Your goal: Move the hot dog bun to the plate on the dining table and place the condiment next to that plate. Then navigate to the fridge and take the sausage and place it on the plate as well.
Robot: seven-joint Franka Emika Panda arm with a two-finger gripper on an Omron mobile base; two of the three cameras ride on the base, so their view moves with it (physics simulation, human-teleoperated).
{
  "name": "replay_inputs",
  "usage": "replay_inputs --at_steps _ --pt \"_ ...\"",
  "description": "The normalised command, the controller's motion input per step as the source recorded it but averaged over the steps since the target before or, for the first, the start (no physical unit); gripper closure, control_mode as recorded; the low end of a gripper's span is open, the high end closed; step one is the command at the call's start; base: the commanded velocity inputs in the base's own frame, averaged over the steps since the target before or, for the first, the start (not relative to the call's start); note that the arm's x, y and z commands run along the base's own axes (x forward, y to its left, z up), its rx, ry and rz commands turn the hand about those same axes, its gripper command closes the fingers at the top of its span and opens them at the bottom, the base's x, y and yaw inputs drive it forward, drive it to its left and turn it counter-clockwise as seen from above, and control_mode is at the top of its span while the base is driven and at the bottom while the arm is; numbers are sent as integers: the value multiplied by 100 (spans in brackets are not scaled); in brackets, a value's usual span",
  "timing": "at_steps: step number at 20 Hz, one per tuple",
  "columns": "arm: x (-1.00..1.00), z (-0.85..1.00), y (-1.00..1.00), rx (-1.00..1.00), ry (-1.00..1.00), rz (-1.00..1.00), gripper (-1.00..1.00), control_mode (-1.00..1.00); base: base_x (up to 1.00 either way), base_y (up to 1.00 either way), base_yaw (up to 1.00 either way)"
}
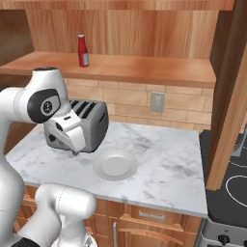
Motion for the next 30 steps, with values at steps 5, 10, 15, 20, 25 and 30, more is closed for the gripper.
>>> replay_inputs --at_steps 5,10,15,20,25,30 --pt "-35 77 0 1 -53 26 -100 -100 0 0 0" --pt "-15 87 0 0 -62 40 -100 -100 0 0 0" --pt "32 76 22 -1 -41 34 -100 -100 0 0 0" --pt "87 65 34 -10 -30 19 -100 -100 0 0 0" --pt "93 44 29 -12 -20 6 -100 -100 0 0 0" --pt "98 15 15 -11 -8 2 -100 -100 0 0 0"
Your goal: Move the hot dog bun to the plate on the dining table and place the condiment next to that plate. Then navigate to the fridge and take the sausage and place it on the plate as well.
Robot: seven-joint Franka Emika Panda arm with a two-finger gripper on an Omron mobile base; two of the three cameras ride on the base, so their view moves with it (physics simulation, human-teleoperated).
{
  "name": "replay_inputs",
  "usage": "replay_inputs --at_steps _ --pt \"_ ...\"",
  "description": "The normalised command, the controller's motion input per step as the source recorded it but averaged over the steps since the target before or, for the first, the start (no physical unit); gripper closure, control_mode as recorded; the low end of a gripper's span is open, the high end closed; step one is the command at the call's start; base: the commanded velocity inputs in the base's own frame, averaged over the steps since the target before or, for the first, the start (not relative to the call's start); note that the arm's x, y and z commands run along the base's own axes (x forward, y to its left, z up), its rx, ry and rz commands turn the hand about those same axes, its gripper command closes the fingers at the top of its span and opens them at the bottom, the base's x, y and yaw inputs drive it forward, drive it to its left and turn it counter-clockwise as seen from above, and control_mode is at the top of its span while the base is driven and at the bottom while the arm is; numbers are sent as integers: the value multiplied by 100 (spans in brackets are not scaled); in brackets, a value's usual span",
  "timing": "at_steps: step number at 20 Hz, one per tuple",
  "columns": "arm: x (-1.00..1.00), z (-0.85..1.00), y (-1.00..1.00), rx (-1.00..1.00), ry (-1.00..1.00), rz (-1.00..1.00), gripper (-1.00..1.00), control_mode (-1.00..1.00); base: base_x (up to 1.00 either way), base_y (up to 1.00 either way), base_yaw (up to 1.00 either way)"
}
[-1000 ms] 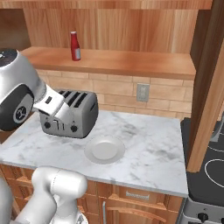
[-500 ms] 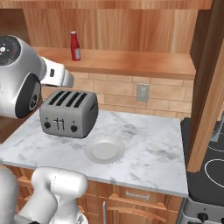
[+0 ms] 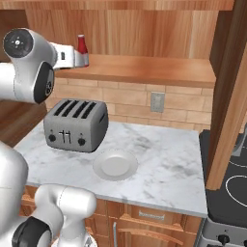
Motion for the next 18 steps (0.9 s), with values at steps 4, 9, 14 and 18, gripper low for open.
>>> replay_inputs --at_steps 4,9,14,18 --pt "100 0 1 -9 -3 2 -100 -100 0 0 0" --pt "86 2 1 -5 0 2 -100 -100 0 0 0" --pt "61 17 18 -1 0 2 -100 -100 0 0 0" --pt "55 18 19 0 0 2 -100 -100 0 0 0"
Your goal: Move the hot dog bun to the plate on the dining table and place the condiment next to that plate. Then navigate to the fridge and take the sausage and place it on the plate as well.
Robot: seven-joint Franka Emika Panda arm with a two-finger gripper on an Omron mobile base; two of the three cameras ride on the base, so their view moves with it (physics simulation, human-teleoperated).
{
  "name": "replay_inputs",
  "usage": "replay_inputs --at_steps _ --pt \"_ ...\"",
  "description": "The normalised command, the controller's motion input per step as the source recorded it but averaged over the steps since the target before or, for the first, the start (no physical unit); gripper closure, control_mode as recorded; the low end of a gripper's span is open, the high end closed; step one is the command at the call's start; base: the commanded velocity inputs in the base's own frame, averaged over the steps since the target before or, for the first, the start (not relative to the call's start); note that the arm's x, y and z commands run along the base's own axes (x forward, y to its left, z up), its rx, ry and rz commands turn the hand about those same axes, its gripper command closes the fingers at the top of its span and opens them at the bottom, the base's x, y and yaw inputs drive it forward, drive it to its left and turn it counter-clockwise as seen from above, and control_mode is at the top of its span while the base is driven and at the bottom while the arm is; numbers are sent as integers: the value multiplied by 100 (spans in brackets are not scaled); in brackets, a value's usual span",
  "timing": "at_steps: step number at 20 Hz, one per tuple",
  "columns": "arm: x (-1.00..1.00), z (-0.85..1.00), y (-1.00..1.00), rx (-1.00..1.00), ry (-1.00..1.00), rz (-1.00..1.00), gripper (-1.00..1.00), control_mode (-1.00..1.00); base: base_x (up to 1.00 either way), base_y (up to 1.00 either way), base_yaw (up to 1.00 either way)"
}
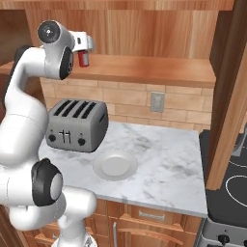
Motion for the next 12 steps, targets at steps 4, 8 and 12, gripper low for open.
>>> replay_inputs --at_steps 4,8,12 --pt "48 11 7 0 0 0 -100 -100 0 0 0" --pt "32 1 0 0 0 0 -100 -100 0 0 0" --pt "23 0 0 0 0 0 -100 -100 0 0 0"
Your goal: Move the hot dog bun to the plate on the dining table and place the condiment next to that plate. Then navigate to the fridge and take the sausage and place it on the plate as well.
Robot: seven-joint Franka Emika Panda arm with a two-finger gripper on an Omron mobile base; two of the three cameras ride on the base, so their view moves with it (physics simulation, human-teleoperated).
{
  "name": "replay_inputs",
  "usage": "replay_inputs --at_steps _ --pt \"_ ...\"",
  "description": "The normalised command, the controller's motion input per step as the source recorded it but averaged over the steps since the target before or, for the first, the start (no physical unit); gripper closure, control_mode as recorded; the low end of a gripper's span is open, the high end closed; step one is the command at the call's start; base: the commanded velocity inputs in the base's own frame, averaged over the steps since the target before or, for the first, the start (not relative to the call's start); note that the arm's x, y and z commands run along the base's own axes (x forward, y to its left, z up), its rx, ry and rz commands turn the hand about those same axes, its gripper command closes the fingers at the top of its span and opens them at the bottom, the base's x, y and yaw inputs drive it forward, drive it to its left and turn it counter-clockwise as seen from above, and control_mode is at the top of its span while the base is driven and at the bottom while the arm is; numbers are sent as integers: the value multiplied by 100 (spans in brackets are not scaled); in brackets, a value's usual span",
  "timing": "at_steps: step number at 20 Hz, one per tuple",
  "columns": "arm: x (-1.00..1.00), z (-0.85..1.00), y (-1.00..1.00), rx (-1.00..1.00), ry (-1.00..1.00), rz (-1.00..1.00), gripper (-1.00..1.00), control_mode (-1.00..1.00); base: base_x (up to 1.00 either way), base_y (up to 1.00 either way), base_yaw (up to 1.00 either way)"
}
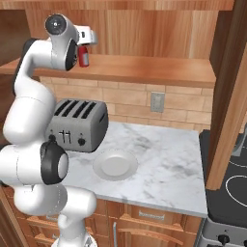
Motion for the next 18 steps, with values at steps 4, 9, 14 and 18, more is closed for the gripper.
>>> replay_inputs --at_steps 4,9,14,18 --pt "24 -3 0 1 0 0 -100 -100 0 0 0" --pt "27 -5 0 2 0 0 -100 -100 0 0 0" --pt "28 -9 0 3 0 0 -100 -100 0 0 0" --pt "29 -6 0 3 0 0 -100 -100 0 0 0"
